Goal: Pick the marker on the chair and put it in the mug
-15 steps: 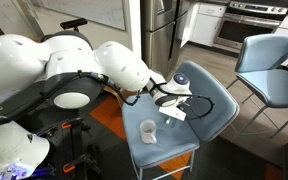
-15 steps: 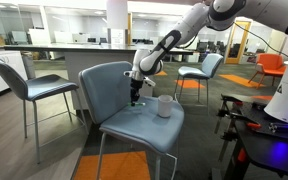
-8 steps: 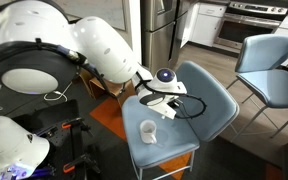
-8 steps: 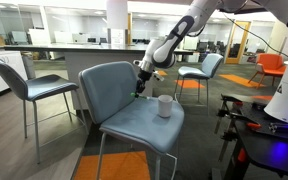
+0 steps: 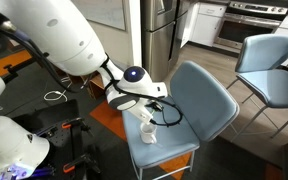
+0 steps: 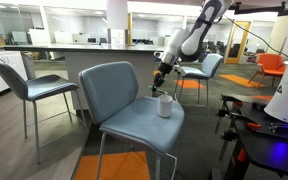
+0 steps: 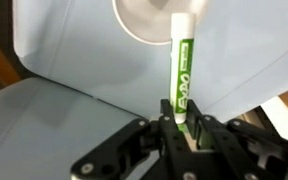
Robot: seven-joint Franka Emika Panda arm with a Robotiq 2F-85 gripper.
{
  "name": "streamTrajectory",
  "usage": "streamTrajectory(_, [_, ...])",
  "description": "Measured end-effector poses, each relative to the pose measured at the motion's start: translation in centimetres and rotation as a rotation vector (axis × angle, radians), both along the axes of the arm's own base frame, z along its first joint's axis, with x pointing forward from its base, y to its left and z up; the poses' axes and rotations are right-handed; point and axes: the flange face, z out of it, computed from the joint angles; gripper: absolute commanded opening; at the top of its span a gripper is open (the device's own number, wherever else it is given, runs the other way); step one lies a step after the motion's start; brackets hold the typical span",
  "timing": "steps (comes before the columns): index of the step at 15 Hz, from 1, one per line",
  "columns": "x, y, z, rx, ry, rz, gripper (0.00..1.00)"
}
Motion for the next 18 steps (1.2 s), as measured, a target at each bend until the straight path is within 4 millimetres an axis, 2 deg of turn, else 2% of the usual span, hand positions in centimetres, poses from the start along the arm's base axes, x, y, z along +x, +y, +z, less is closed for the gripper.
streamTrajectory(3, [-2.1,0.4,1.1,0.010,-0.012,-0.014,0.05])
streamTrajectory(7, [-2.9,-0.1,1.2,0.028,-0.032,-0.037,0.05])
streamTrajectory(11, [-3.2,-1.3,0.4,0.036,-0.025,-0.055,0.05])
streamTrajectory(18, [-2.1,-1.1,-1.8,0.058,-0.051,0.002,0.05])
